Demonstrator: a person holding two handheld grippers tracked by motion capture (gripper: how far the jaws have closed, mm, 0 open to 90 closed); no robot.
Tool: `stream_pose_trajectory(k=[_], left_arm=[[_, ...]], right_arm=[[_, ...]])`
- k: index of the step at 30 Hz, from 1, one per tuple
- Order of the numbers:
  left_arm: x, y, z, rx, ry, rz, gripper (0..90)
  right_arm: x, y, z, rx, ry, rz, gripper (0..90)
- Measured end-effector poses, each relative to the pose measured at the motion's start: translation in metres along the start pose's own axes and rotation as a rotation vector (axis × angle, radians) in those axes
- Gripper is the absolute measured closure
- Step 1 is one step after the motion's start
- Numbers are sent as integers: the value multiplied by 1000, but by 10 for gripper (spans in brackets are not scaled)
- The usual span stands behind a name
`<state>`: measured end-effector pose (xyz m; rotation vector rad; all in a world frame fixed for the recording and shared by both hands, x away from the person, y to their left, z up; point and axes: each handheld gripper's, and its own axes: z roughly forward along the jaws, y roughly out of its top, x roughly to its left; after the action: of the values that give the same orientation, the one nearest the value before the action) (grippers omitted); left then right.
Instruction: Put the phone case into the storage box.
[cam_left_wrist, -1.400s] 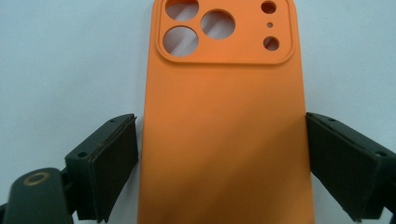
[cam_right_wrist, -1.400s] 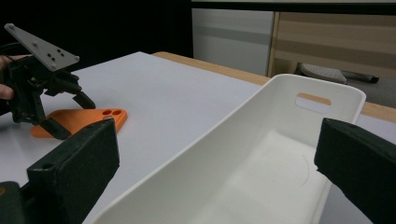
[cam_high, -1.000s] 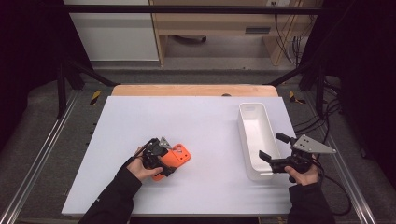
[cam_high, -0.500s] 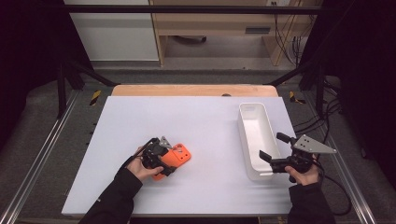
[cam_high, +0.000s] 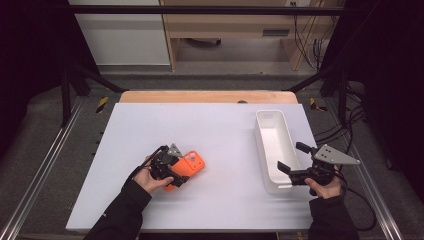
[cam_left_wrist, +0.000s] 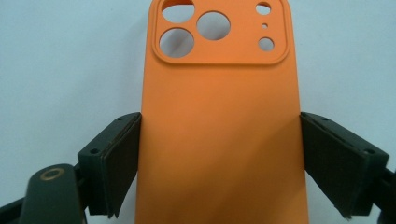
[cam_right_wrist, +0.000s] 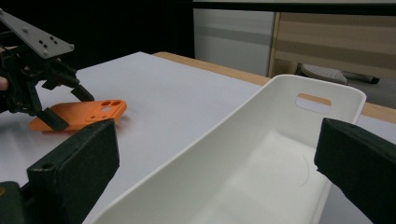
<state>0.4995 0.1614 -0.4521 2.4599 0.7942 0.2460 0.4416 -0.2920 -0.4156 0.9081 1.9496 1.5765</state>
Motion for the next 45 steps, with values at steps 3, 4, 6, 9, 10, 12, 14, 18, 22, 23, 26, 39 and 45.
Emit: stream_pose_trajectory(k=[3,4,6,9,10,12,14,18,22,23,26,39,45], left_arm=[[1,0,-3,-17,-8,-5,156],[1,0,-4,-23,-8,-5,156],[1,1,-7,-35,-6,-7,156],[1,1,-10,-51,-2,-5,156],[1,1,-12,-53,-3,-5,156],[0,2,-14,-59,-7,0,156],[-1,3,-16,-66,-3,5,156],[-3,4,-20,-79,-7,16,156],[-8,6,-24,-92,-12,32,156],[-9,7,-26,-93,-11,37,156],[-11,8,-28,-103,-15,41,156],[-19,13,-39,-136,-35,65,156],[-24,16,-42,-147,-42,83,156]], right_arm=[[0,0,0,1,0,-1,4],[0,0,0,1,0,-1,4],[0,0,0,1,0,-1,5],[0,0,0,0,1,-3,4],[0,0,0,1,1,-4,5],[0,0,0,2,2,-5,4],[0,0,0,1,2,-5,4],[1,0,0,3,4,-10,4],[1,1,0,3,5,-13,4],[1,1,0,4,5,-11,4],[2,1,0,3,6,-13,5],[5,3,1,9,19,-25,4],[8,6,3,11,27,-42,4]])
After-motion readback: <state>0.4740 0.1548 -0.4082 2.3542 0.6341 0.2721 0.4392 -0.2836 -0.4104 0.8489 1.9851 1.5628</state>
